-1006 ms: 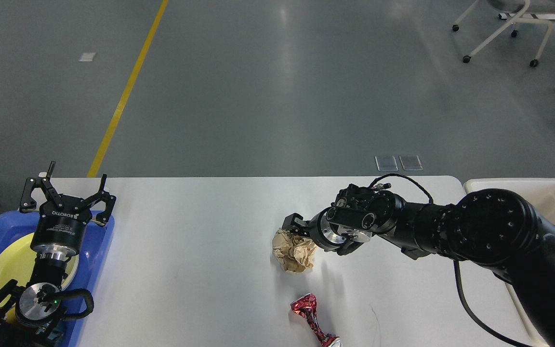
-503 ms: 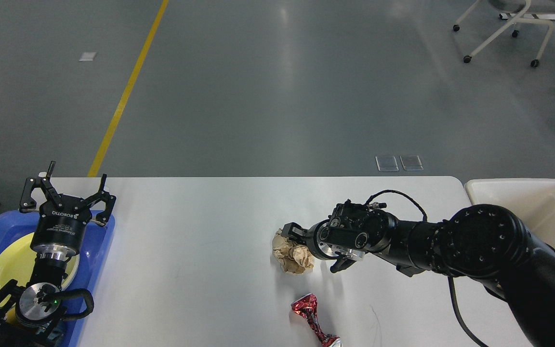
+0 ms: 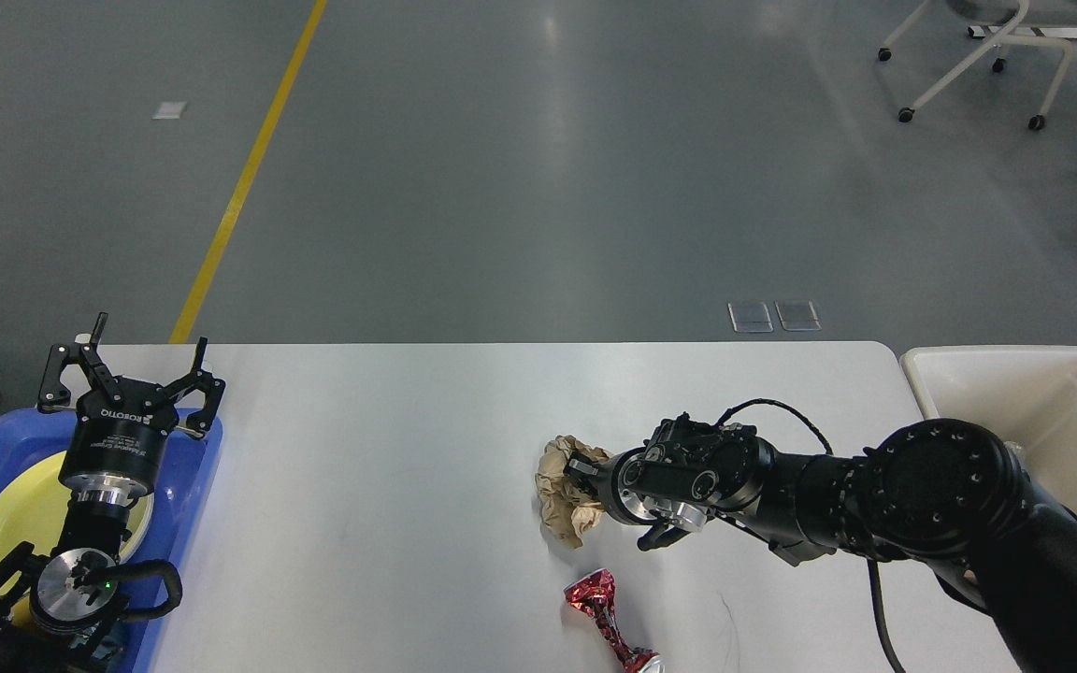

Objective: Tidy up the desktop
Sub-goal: 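Lower the right gripper onto the crumpled paper ball and close, then lift the paper ball and carry it over the white bin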

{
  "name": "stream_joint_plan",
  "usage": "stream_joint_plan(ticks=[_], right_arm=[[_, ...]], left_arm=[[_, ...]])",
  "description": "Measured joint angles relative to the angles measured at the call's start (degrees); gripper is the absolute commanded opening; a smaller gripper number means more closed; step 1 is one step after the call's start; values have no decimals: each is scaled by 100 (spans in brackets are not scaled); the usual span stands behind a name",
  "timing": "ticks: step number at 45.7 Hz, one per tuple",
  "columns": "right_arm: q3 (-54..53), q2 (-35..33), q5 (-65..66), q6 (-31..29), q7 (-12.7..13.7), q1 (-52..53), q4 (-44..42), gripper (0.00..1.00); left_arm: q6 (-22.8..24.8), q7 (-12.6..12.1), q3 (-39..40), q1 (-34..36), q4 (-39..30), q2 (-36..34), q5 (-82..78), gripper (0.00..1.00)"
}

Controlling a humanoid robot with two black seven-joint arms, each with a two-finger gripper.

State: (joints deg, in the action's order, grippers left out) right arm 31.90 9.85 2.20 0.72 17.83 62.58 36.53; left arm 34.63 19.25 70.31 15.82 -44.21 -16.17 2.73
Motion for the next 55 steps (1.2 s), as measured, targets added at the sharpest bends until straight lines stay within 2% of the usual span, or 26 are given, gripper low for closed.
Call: stream_joint_plan(ticks=[17, 25, 32, 40, 55], right_arm=[[-88, -80, -52, -16, 10, 69, 107, 0], [-38, -469, -23, -385, 49, 517, 652, 0], [195, -1107, -16, -1037, 69, 1369, 1453, 0], [1083, -1654, -96, -1824, 69, 2802, 2443, 0], [2586, -1999, -244, -3207, 33, 5805, 4470, 0]], left_arm=[[0, 0, 0, 0, 0, 0, 0, 96], [0, 0, 0, 0, 0, 0, 0, 96], [0, 0, 0, 0, -1, 0, 0, 96], [0, 0, 0, 0, -2, 0, 0, 96], [0, 0, 0, 0, -3, -1, 0, 96]])
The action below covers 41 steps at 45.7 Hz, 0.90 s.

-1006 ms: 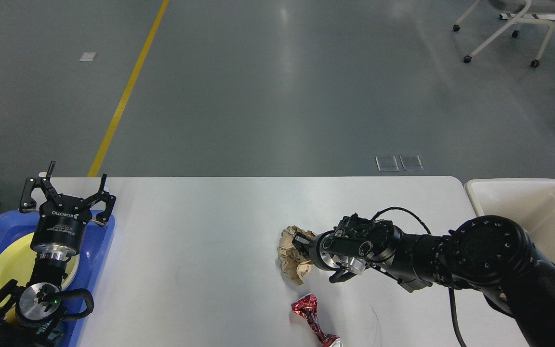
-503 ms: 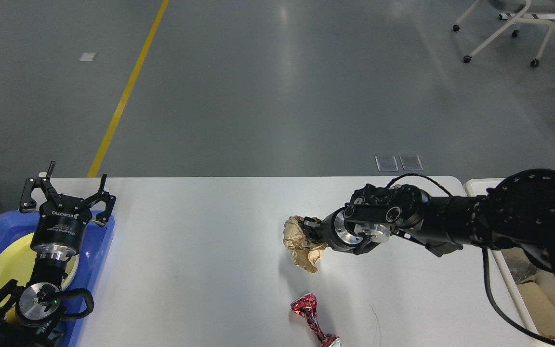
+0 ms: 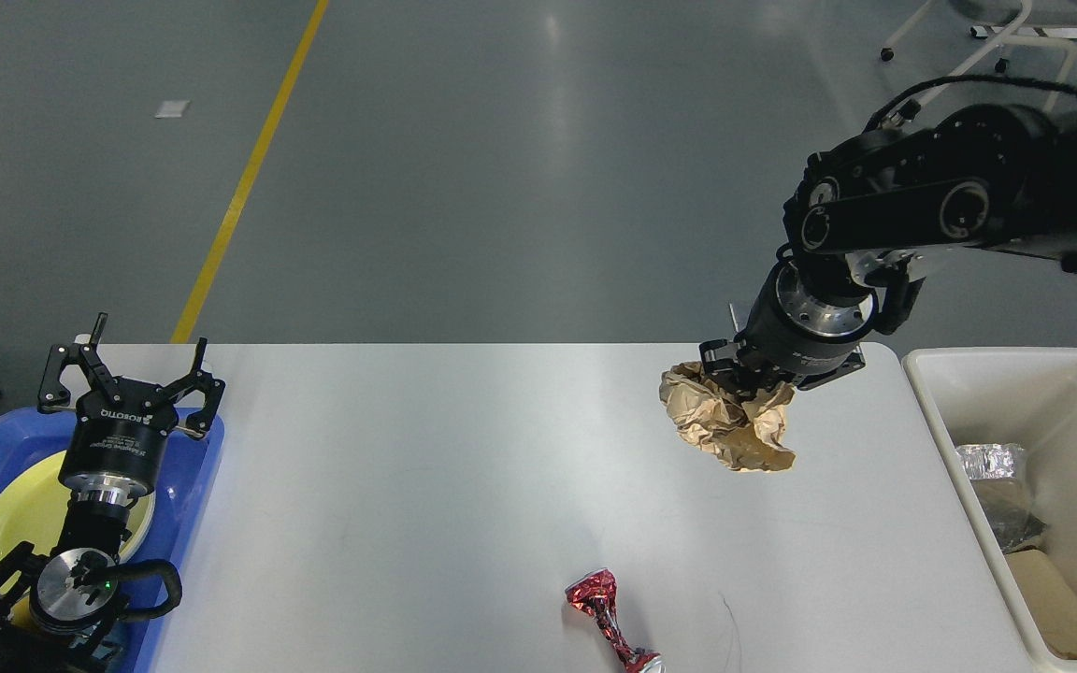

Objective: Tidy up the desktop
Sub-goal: 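Lift the paper ball and carry it over the white bin, then lower into the bin and release the paper ball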

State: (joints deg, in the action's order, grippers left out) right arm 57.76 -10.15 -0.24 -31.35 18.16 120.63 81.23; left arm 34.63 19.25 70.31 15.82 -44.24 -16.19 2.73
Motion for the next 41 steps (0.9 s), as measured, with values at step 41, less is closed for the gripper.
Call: stream_joint_plan(ticks=[41], right_arm=[[1439, -1733, -378, 131, 11, 306, 428, 0]], left_arm=[[0, 0, 0, 0, 3, -1, 0, 96]])
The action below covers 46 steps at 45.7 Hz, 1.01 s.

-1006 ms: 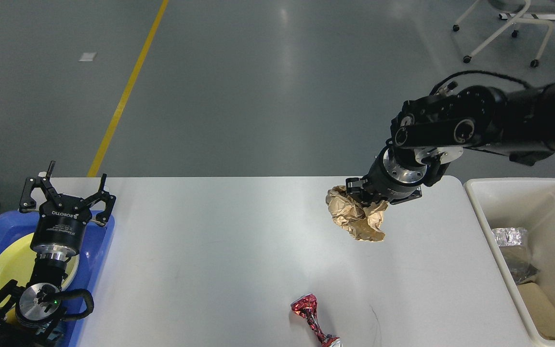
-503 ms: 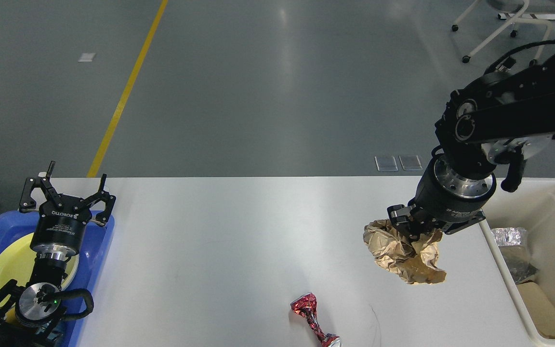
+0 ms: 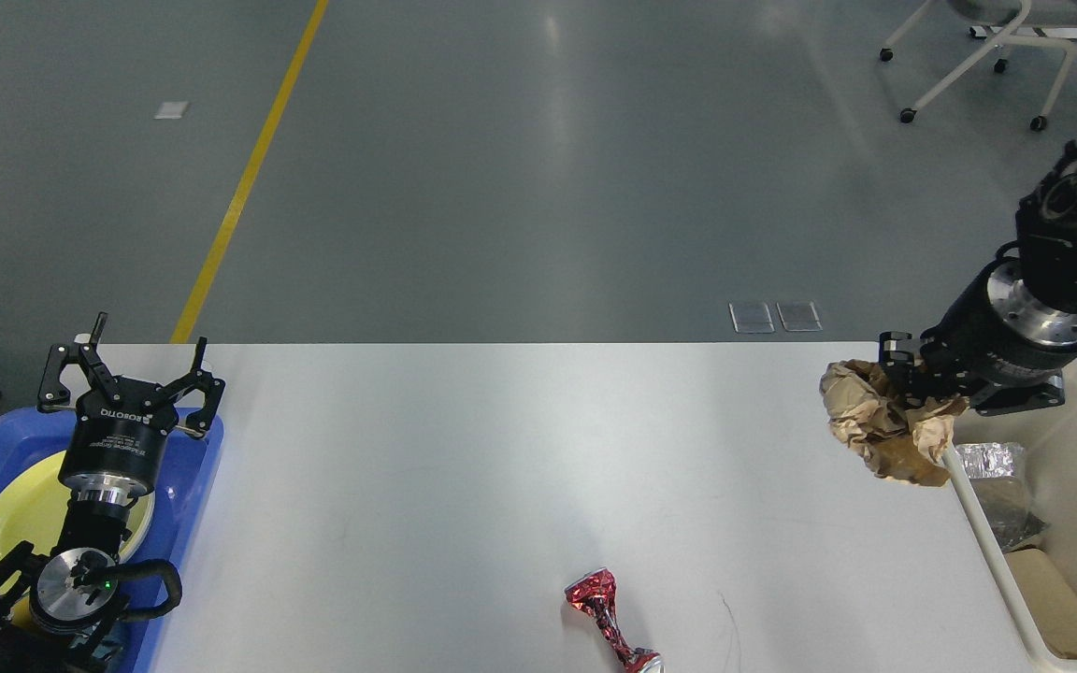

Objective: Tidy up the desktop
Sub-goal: 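Lower into the bin and release the paper ball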

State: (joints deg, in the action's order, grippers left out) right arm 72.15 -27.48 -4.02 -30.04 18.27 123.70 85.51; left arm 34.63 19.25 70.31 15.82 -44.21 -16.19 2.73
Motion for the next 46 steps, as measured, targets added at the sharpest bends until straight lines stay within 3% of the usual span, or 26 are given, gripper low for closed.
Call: stream_joint_plan(ticks=[12, 25, 39, 46], right_arm=[[-160, -890, 119, 521, -29, -2198, -2380, 0], [-1736, -1101, 160, 1622, -38, -5228, -4758, 0], [-2491, 70, 165, 3582, -111, -7862, -6671, 0], [-2479, 792, 158, 4002, -145, -8685, -7687, 0]], left_arm=[[0, 0, 0, 0, 0, 2, -1, 96], [0, 0, 0, 0, 1, 2, 0, 96], [0, 0, 0, 0, 1, 2, 0, 96], [0, 0, 0, 0, 1, 2, 0, 96]])
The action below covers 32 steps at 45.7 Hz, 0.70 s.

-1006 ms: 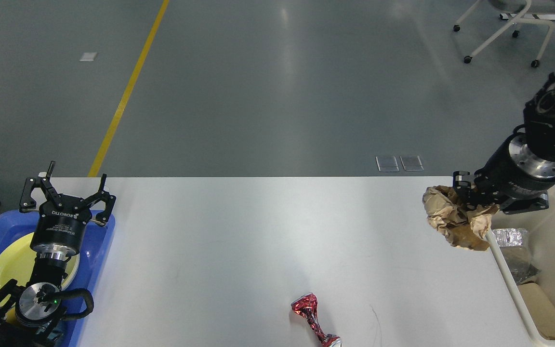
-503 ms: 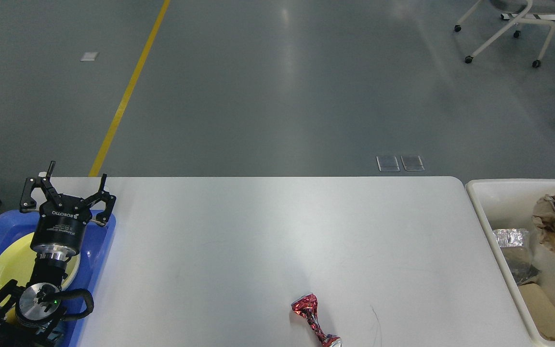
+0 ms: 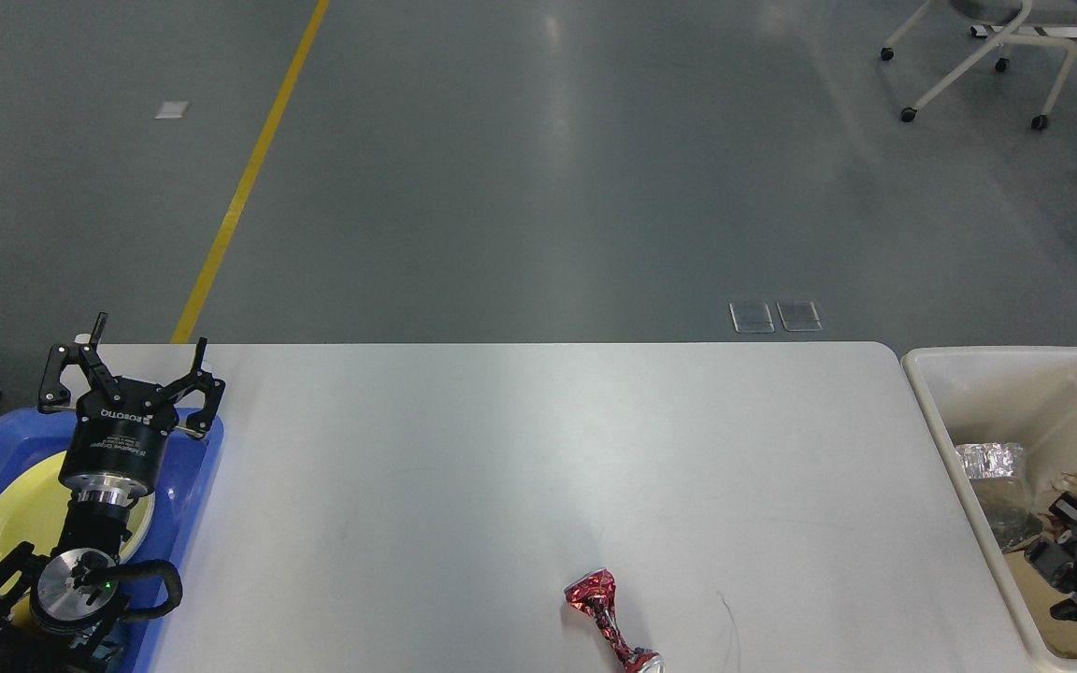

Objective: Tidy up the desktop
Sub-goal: 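Lower into the bin and release the paper ball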

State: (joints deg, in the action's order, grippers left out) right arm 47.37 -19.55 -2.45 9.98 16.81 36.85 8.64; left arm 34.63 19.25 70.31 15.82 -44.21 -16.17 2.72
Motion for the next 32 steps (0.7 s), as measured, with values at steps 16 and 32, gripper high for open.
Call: stream_joint_plan(ticks=[16, 32], right_arm=[[27, 214, -1, 40, 6, -224, -206, 0], [48, 209, -1, 531, 12, -212, -236, 100]], left_arm=[[0, 0, 0, 0, 0, 0, 0, 96], [0, 0, 0, 0, 0, 0, 0, 96]])
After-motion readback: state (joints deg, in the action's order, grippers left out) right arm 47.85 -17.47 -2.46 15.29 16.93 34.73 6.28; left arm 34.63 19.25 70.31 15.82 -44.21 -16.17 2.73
